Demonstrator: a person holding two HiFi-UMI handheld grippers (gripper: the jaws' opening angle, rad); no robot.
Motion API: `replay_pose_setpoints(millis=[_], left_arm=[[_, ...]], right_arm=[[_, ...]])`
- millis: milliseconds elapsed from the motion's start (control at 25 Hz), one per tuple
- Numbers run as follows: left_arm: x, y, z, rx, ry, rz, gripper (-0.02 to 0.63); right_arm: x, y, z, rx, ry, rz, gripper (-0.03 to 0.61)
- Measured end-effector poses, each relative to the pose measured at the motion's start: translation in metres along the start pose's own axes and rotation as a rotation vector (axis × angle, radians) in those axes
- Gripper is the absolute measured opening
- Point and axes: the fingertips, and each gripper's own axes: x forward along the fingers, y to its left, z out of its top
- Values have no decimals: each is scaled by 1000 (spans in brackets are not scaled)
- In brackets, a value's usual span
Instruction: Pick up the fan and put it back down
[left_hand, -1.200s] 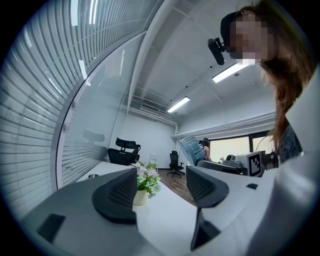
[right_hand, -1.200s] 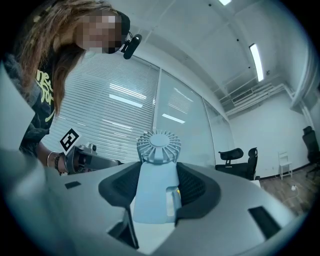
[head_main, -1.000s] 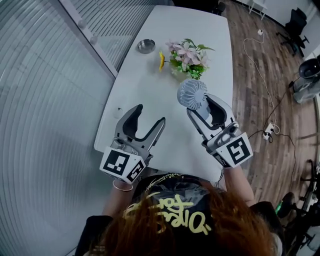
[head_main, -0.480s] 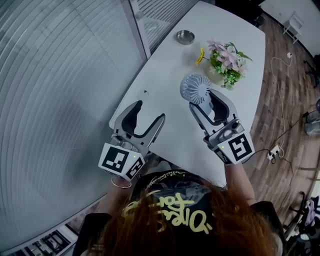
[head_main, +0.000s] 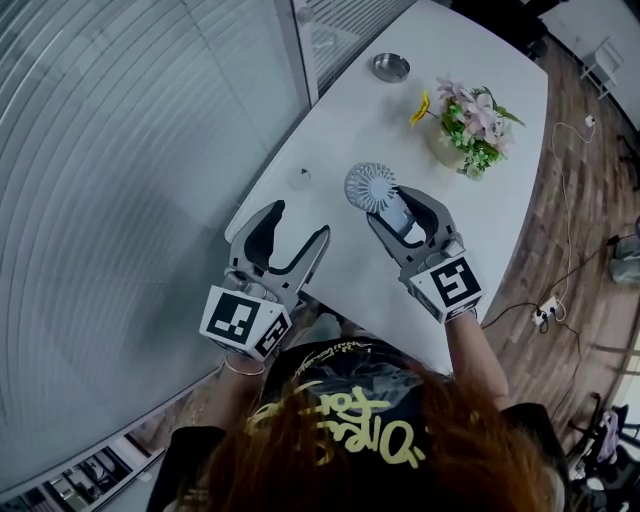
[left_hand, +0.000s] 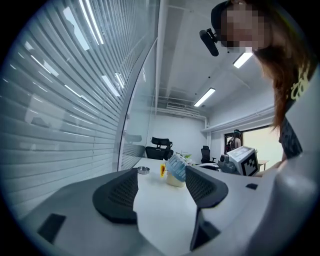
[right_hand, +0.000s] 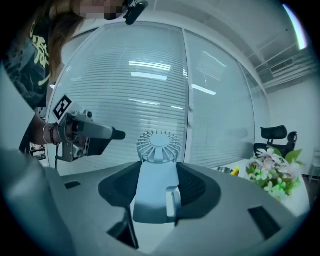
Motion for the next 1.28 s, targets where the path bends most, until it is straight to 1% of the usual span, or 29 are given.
replay_pose_setpoints(millis=[240,680,1040,1280], left_arm=[[0,2,-11,-18,15,4,290],[-3,4,-22,-29,40,10,288],[-6,8,-24,-32,46,20,288],[-5,8,-26,-33,51,15,288]], right_arm=[[11,3,-48,34,132,18,218],[30,20,-115,31,353,54,218],[31,24,-141,39,464,57,218],[33,28,-148,46,497,65,218]])
